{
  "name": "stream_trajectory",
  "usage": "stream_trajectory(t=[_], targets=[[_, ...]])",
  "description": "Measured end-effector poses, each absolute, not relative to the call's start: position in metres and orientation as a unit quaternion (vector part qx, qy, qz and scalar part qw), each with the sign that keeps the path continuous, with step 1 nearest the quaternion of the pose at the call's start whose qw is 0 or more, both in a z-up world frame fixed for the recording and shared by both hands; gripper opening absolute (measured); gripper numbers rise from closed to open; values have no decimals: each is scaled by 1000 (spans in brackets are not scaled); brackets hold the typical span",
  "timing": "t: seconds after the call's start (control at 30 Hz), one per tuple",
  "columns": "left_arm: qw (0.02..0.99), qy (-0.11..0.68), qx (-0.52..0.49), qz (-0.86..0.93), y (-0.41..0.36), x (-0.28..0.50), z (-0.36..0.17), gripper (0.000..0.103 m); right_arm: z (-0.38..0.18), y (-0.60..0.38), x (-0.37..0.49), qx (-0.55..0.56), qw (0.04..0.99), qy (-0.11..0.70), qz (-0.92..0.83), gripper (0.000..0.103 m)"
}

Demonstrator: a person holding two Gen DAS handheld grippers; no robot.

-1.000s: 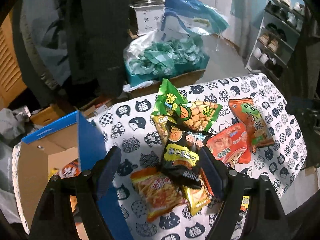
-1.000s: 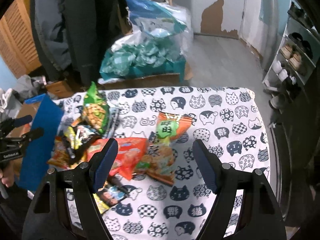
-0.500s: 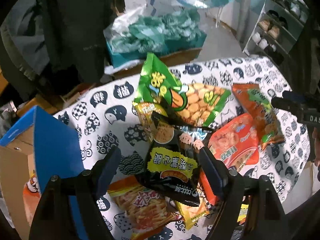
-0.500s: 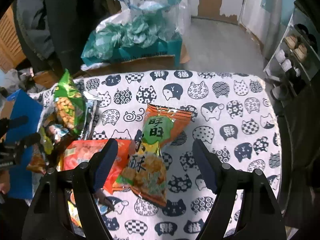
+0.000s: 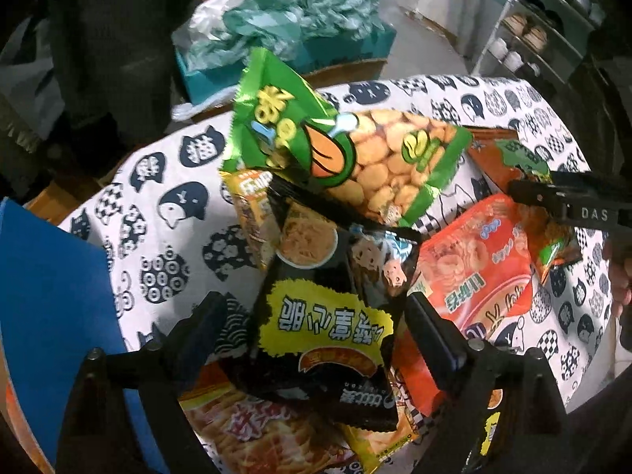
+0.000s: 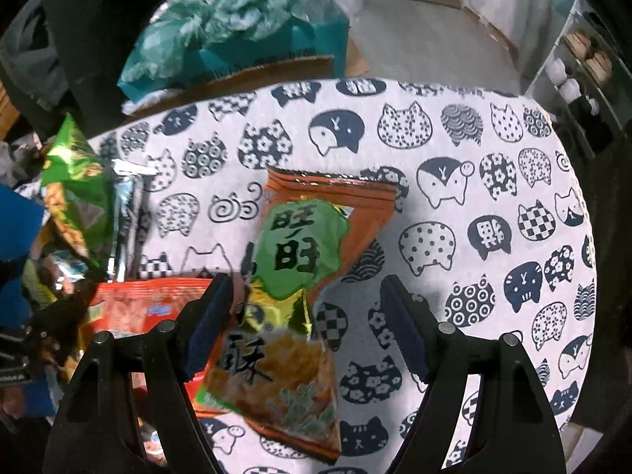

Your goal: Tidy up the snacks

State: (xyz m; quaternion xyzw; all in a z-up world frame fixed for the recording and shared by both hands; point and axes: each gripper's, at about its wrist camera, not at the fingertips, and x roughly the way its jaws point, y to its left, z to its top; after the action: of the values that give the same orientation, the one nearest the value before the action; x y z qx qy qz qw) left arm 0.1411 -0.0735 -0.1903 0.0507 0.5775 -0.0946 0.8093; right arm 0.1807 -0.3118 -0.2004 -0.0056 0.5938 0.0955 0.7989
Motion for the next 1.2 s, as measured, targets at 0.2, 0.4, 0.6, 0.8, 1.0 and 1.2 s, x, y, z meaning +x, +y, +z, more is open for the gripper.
stream_trajectory(t=[0.2, 0.4, 0.6, 0.8, 1.0, 1.2], targets=[[803, 586, 29, -107, -67, 140, -196, 64, -211, -310, 180, -15, 786, 608, 111, 42], [817, 565, 52, -102, -67, 136, -184, 57, -205, -304, 175, -36, 796, 591, 121, 34], [832, 543, 55, -96, -64, 130, -167, 57, -185, -311, 173, -26, 810, 573, 124, 34], [844, 527, 45, -87, -58, 125, -147, 57, -164, -315, 165, -25, 820, 557, 130, 34], [856, 508, 44, -80, -51, 114, -122, 57, -143, -315, 152, -26, 830, 542, 132, 34], [869, 486, 44, -78, -45, 100, -96, 57, -119, -313, 139, -26, 841, 521, 142, 34]])
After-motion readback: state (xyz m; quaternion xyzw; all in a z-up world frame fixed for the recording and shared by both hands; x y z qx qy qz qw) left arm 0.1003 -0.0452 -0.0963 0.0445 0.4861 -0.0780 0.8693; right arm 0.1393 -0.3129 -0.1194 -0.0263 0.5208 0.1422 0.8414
